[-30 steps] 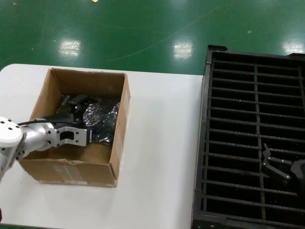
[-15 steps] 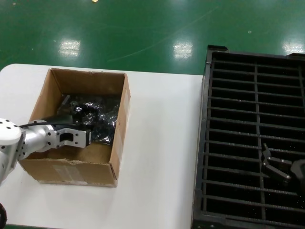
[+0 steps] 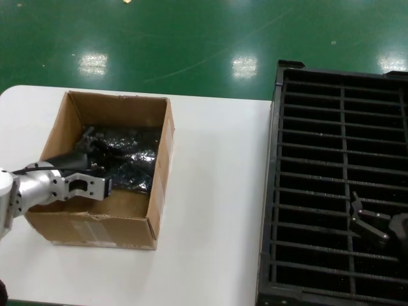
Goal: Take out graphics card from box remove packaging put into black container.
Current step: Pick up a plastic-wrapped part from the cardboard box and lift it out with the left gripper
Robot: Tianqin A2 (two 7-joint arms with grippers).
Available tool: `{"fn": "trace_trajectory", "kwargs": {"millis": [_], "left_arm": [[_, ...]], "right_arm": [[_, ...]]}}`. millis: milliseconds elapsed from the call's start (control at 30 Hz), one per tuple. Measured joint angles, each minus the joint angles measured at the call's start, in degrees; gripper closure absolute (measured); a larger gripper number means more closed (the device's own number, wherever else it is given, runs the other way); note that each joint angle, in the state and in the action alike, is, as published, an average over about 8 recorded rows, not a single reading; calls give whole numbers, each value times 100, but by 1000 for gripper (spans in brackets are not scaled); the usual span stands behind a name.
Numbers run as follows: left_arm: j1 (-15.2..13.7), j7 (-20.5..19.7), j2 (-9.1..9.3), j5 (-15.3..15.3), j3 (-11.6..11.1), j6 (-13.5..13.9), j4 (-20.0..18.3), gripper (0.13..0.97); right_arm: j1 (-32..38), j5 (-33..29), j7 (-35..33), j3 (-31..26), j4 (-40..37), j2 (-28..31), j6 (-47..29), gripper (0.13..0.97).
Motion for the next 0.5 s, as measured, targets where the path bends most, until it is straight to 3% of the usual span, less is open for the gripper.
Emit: {"fn": "trace_trajectory", "kwargs": {"millis": [267,500], "left_arm": [[355,52,-220,-61,-87,-21,-876,934],[720,-392,-482,21,-91,-149,-1980,956]], "right_arm": [[0,0,0,0,0,0,0,129],[0,0,0,0,0,0,0,129]]}}
